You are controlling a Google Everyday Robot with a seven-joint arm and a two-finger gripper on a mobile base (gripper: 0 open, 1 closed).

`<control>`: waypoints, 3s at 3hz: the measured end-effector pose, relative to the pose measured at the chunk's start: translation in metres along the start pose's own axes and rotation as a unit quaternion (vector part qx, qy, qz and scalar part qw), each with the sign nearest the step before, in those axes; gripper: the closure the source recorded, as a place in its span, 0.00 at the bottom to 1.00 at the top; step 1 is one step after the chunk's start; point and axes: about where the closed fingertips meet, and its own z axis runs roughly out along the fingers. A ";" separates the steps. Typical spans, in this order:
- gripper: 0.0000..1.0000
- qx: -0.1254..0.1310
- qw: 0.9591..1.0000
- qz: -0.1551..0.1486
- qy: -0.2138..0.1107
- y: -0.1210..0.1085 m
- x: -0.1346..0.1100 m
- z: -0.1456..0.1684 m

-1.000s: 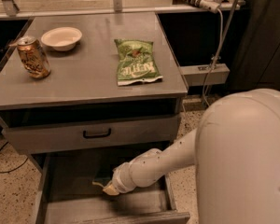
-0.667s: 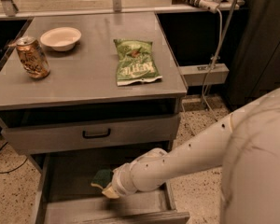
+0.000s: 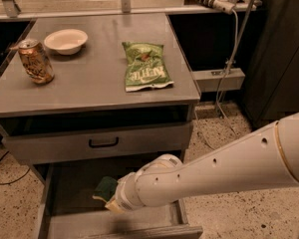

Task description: Pick sponge from middle drawer and place on counter

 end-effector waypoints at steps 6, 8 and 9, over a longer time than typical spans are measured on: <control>1.00 0.098 0.989 -0.097 0.048 -0.020 -0.148 -0.151; 1.00 0.144 0.983 -0.107 0.043 -0.071 -0.193 -0.211; 1.00 0.147 0.983 -0.106 0.038 -0.073 -0.199 -0.217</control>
Offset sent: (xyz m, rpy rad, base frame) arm 0.0224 0.0269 0.1500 -0.1781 -0.0880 0.0631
